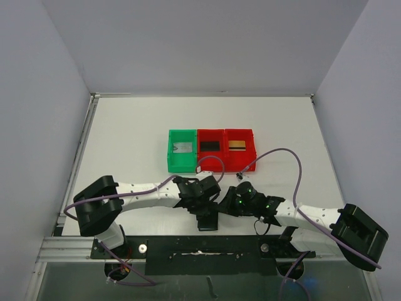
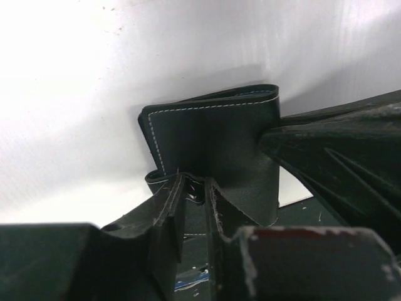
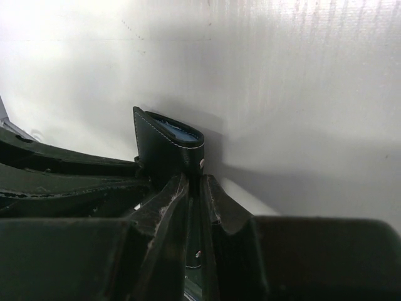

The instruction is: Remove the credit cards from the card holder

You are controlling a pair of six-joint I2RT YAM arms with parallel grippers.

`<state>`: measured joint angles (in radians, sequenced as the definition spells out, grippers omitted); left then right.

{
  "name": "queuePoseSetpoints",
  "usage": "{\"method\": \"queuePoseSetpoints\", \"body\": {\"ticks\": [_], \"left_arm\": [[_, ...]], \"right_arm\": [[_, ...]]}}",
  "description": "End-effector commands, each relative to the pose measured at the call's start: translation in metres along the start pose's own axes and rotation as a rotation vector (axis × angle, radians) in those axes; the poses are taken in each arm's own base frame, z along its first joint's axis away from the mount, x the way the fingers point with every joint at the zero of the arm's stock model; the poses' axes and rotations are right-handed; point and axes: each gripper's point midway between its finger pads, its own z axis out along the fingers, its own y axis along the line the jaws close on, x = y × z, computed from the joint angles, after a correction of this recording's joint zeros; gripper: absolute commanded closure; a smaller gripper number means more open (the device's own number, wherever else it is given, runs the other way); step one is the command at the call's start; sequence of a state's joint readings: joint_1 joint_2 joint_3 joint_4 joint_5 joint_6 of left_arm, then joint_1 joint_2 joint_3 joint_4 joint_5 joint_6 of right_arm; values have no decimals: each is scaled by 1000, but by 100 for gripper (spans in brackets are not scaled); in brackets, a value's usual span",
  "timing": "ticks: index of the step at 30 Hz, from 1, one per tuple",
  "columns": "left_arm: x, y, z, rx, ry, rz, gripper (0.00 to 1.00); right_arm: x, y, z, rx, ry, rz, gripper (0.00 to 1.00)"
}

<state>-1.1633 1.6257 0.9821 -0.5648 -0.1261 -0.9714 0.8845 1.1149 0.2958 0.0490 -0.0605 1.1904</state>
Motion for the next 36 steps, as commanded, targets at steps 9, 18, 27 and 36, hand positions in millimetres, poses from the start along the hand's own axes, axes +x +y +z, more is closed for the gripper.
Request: {"method": "queuePoseSetpoints", "body": {"ticks": [9,18,27,36], "left_arm": [[-9,20,-12,-72,-72,-23,77],[-14,26,-13,-122,-87,-23,62],[-20,29,-17,-129,-121,-64,62],[-23,27,-14,-75,-121,-108,65]], "right_arm": [[-10,-14,-2,52,-52,14,98],[-11,-14,-2,53,-49,14,97],[-9,-14,0,55,-38,12,97],[-8,-13,0,52,-33,8,96]]}}
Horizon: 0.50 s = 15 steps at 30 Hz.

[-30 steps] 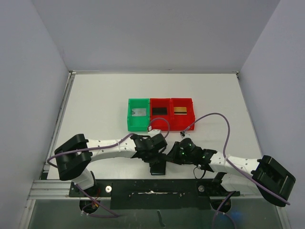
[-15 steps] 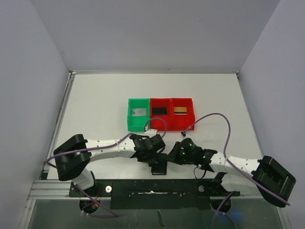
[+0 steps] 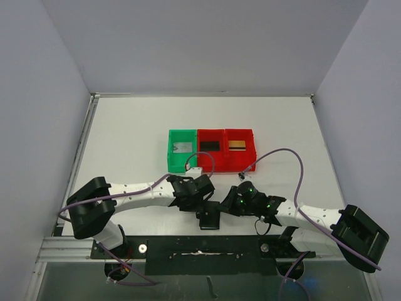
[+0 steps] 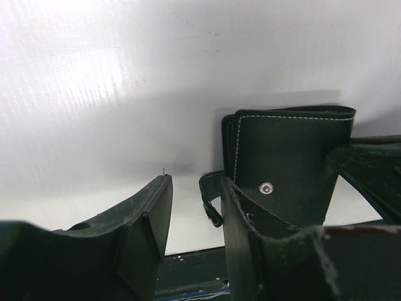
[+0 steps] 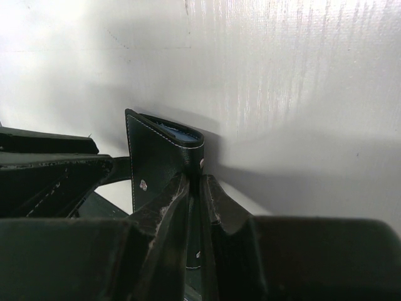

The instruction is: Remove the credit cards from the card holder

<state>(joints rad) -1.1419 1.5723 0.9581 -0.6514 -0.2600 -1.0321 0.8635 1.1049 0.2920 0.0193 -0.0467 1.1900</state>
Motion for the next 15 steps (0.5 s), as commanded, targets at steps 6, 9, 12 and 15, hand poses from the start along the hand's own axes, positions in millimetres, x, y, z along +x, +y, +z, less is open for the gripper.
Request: {"method": "queuePoseSetpoints", "body": {"ticks": [6,9,12,15], "left_arm": [[-3,-11,-3,84,-5,-52,74],[-1,-12,-3,102,2,-60,80],[-2,-14,-4,114,-3,-67,89],[-4,-15,-7,121,-13,-67,100]], "right_arm": [[-3,-6,1,23,-18,-6,96],[-3,-7,2,26,-16,-6,96],[-3,-6,2,25,-17,-7,95],[-5,-4,1,22,-20,-8,95]]}}
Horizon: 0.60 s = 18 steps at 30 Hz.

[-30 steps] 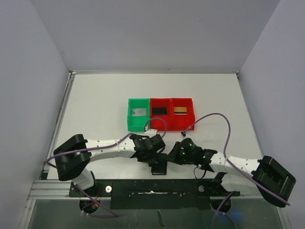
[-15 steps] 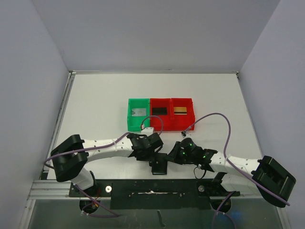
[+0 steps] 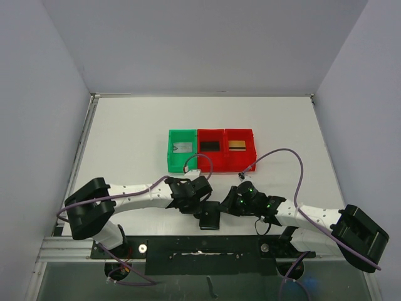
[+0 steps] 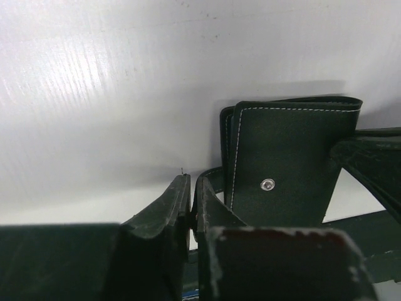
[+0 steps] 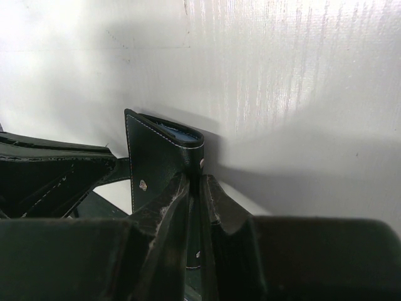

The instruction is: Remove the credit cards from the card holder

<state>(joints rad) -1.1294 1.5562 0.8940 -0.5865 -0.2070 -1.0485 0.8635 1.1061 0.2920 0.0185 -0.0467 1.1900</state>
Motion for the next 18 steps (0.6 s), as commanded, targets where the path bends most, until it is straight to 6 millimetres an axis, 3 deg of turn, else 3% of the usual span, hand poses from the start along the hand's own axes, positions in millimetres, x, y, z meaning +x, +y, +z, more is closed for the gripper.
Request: {"method": "queuePoseSetpoints", "body": {"ticks": [1,8,18], "left_arm": [[-16,-20,-15,94,-55,-34,100],[-36,-26,-38,152,-144,-56,100],[-60,-32,-69,269,-233,-113,100]], "right_arm": [[-6,-3,1,19,-23,-10,94],[-19,-5,-2,39,-25,-26,85],[-57,4,-30,60,-104,-63,38]]}}
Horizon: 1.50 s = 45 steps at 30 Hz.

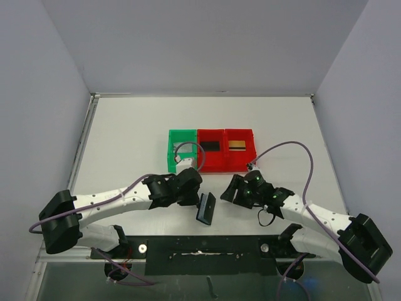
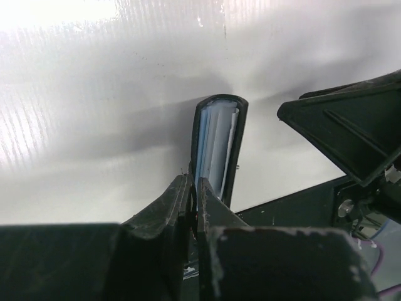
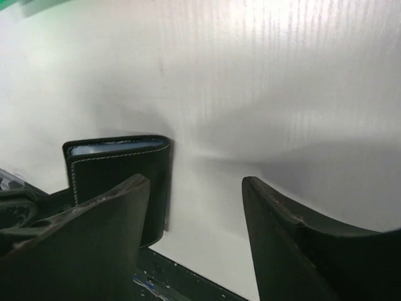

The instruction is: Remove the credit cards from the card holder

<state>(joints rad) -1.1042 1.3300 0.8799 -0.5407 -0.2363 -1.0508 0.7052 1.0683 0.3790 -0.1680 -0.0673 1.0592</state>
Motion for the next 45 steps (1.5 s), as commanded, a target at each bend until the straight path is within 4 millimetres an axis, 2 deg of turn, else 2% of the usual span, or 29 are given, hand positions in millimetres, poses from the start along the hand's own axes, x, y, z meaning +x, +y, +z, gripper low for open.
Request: {"method": "queuePoseSetpoints", "body": {"ticks": [1,4,9,12,16,19,23,25,28,34,40,45], "left_arm": [[-22,-17,-11,85,-80,-33,100],[-26,-22,-16,110,-88,-38,100],[-32,-33,-22,154,-98,-38,100],[-34,-41,-25,184,-96,-32,100],[-37,-51,-28,222,-97,-32,100],[-39,-58,-31,254,-100,-36,100],[-51,-65,-42,278,-141,-45,100],[-54,-60,-45,268,-164,-54,100],[-50,-44,-37,233,-149,-89,100],[-36,-25,-26,199,-125,-151,100],[-29,14,-16,104,-127,-201,100],[-27,46,-15,16,-145,-205,100]], "right_arm": [[-22,19,-21,-39,-75,-45,32],[-31,22,-32,-53,-137,-7,19],[-51,19,-45,-83,-282,101,11],[-59,14,-53,-97,-359,130,2],[-49,1,-59,-92,-341,168,2],[-44,8,-60,-169,-328,156,2],[-36,7,-57,-177,-291,148,2],[-34,11,-56,-178,-267,134,2],[-33,22,-54,-210,-233,103,1],[-33,44,-47,-258,-170,52,12],[-28,53,-35,-240,-109,20,26],[-24,63,-32,-244,-86,4,30]]}}
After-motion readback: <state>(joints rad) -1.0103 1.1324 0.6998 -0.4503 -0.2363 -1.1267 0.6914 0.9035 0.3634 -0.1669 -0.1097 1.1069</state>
